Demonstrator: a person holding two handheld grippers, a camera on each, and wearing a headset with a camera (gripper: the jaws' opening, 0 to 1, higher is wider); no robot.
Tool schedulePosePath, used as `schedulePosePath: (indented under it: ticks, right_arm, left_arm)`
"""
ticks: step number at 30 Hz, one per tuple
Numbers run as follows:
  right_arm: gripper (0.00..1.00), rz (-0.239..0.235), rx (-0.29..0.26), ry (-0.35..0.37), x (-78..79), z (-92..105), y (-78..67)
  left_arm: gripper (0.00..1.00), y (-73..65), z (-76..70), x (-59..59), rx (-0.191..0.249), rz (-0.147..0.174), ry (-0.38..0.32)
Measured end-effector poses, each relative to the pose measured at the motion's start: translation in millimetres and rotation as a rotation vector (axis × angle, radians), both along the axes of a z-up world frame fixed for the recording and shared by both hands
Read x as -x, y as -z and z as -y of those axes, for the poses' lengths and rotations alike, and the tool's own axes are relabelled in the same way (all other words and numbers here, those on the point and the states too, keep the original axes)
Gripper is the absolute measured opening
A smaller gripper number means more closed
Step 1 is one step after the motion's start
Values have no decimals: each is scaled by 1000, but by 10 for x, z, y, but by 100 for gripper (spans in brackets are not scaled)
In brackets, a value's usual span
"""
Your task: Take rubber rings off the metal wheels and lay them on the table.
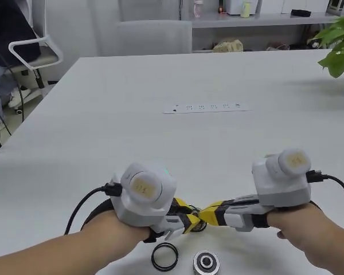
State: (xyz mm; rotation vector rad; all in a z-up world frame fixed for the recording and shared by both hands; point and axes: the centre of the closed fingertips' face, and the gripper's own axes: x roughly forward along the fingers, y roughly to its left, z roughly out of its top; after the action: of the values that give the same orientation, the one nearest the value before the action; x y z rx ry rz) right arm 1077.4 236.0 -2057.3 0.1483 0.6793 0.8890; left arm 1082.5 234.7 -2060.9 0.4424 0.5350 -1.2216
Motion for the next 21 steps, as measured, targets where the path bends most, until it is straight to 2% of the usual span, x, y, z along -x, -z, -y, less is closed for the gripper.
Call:
schedulePosePath:
  ticks: [6,14,21]
  right_arm:
    - [0,-1,-13,29,-34,72,-24]
    - [0,-3,-24,30,-26,64,-50]
    - [0,-1,-36,33,-23,61,-100]
  left_arm:
    - [7,-5,3,3,4,7,4]
    - [7,-22,-45,25,-9,-2,22]
    - [11,-206,-83,94,42,2,44]
